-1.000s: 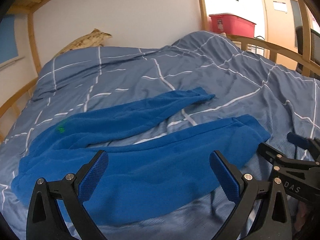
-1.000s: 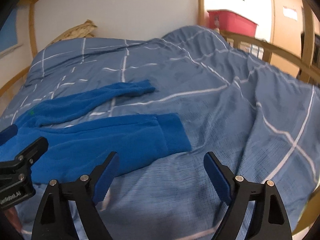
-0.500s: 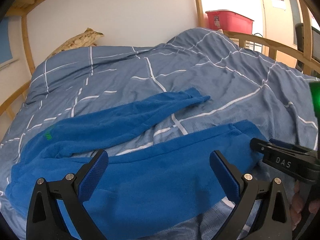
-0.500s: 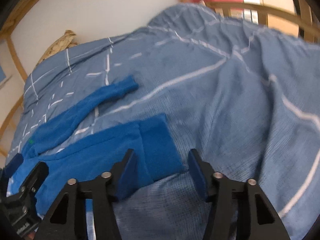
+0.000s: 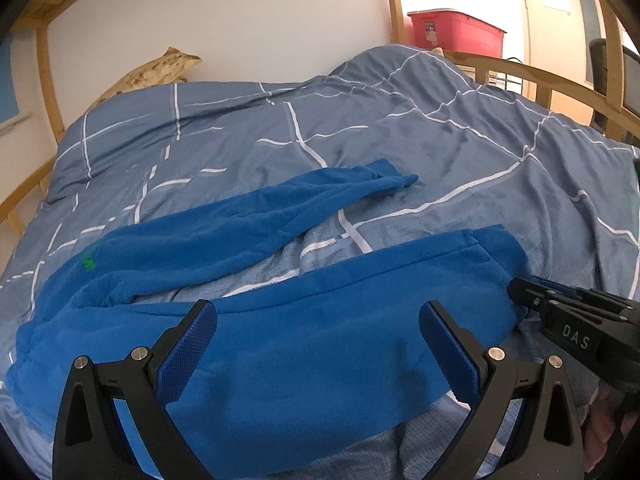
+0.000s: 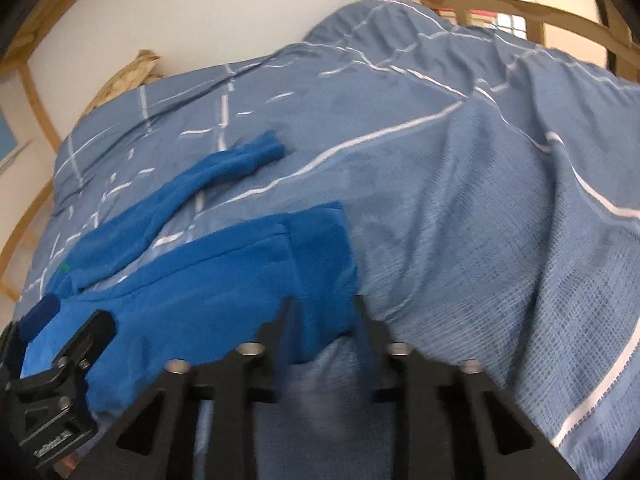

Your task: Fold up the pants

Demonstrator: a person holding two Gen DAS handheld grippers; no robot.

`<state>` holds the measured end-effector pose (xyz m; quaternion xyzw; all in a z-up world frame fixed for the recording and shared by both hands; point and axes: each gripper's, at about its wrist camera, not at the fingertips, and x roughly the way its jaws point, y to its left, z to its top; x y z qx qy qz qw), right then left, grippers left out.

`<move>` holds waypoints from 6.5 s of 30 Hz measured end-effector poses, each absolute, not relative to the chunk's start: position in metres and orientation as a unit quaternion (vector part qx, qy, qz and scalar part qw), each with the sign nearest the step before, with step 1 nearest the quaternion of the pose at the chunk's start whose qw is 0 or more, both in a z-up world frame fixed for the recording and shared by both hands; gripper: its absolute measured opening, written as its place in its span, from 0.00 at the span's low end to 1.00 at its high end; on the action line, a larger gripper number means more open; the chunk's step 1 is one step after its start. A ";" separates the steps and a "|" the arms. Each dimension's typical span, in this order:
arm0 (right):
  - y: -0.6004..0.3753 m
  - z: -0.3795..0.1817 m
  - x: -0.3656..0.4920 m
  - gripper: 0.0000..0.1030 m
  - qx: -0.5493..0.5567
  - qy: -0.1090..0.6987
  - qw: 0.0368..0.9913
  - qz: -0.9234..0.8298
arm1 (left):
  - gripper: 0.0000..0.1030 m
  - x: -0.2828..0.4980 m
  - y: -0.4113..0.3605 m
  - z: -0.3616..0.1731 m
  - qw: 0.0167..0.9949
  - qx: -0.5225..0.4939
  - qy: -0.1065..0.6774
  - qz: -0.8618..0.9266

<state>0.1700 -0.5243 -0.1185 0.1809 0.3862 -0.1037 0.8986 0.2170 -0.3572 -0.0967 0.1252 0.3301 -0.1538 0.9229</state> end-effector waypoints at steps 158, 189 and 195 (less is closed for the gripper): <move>-0.176 -0.071 0.155 0.43 0.208 0.381 0.901 -0.020 | 0.92 0.199 0.076 -0.067 0.909 -0.006 0.409 -0.074; -0.183 -0.132 0.165 0.21 0.292 0.393 0.871 -0.035 | 0.41 0.234 0.100 -0.117 0.896 -0.069 0.437 -0.038; -0.184 -0.115 0.161 0.15 0.274 0.377 0.884 -0.026 | 0.25 0.229 0.095 -0.104 0.898 -0.070 0.433 -0.044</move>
